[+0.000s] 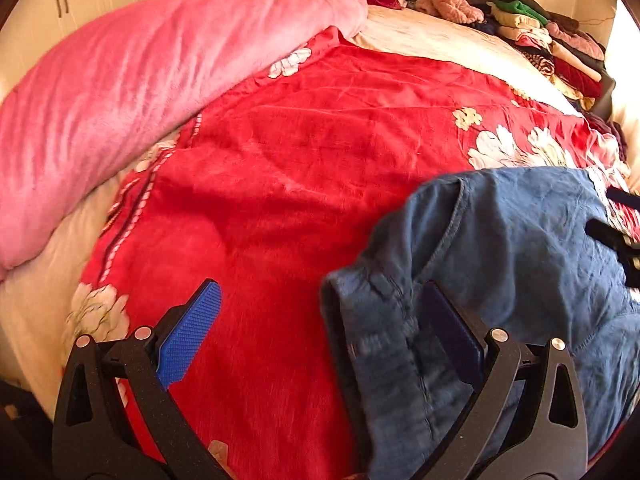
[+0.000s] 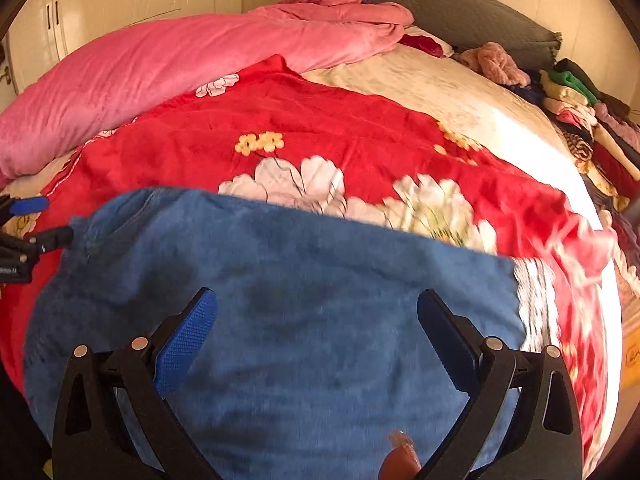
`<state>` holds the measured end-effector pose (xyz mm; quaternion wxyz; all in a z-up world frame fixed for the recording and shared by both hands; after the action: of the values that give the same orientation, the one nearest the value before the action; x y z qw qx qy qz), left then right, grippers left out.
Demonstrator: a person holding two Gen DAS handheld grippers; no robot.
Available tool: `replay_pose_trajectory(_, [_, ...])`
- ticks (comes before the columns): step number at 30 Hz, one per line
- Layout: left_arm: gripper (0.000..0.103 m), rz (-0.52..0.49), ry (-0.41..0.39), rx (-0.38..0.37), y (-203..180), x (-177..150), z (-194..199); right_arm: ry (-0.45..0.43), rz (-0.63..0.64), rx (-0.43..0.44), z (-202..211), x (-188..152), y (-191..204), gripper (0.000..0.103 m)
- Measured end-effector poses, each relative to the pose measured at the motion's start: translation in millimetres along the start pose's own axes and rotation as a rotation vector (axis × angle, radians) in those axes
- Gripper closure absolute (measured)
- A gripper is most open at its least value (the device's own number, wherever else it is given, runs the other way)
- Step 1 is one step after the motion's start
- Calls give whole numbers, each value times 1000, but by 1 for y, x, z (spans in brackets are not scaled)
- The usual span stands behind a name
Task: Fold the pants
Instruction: 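Grasp the elastic cuff with the left gripper while the right gripper grasps the lace-trimmed leg edge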
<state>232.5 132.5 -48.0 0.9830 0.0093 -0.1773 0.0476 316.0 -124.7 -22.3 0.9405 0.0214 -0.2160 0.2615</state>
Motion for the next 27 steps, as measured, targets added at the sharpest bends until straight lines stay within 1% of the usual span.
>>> replay_pose_trajectory(3, [9, -35, 2, 1, -2, 3, -10, 6, 44, 6, -12, 20, 4, 4])
replay_pose_trajectory(6, [9, -45, 13, -25, -4, 7, -19, 33, 130, -7, -29, 37, 12, 4])
replay_pose_trajectory(9, [9, -65, 20, 7, -3, 10, -29, 77, 226, -26, -46, 48, 27, 4])
replay_pose_trajectory(10, [9, -71, 23, 6, -3, 11, -31, 91, 261, -31, -52, 51, 33, 4])
replay_pose_trajectory(12, [17, -94, 26, -29, -6, 13, -36, 99, 327, -52, -63, 56, 43, 4])
replay_pose_trajectory(14, [50, -151, 38, -82, -15, 13, -42, 103, 379, -73, -71, 60, 51, 4])
replay_pose_trajectory(15, [54, -173, 34, -96, -18, 11, -42, 104, 403, -78, -75, 61, 54, 4])
replay_pose_trajectory(16, [64, -185, 20, -96, -21, 11, -41, 102, 419, -78, -77, 62, 56, 4])
replay_pose_trajectory(17, [71, -193, 13, -100, -23, 11, -39, 102, 433, -76, -79, 62, 58, 4])
replay_pose_trajectory(20, [76, -211, -31, -83, -24, 9, -26, 99, 484, -95, -87, 61, 64, 4])
replay_pose_trajectory(23, [78, -227, -89, -75, -24, 8, -5, 92, 475, -73, -89, 59, 66, 7])
replay_pose_trajectory(24, [78, -232, -101, -75, -25, 7, 0, 90, 472, -29, -88, 56, 67, 19])
replay_pose_trajectory(25, [78, -236, -109, -76, -26, 6, 3, 89, 470, 1, -87, 54, 69, 35])
replay_pose_trajectory(26, [79, -240, -117, -75, -27, 5, 6, 86, 469, 26, -85, 51, 71, 42])
replay_pose_trajectory(27, [80, -248, -120, -71, -29, 3, 9, 82, 473, 44, -83, 49, 75, 58])
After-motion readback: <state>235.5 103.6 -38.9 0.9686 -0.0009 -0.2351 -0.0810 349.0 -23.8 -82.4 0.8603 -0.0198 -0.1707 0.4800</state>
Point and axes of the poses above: each gripper's, at about its wrist camera, not at the fingertips, and z roughly against the way its jaws point, y to its left, x to its top, the point moved 5 cm from there along -z, roughly the way its jaws point, and after that the axes turned 14 degrees about y, right-handed, at the moved point
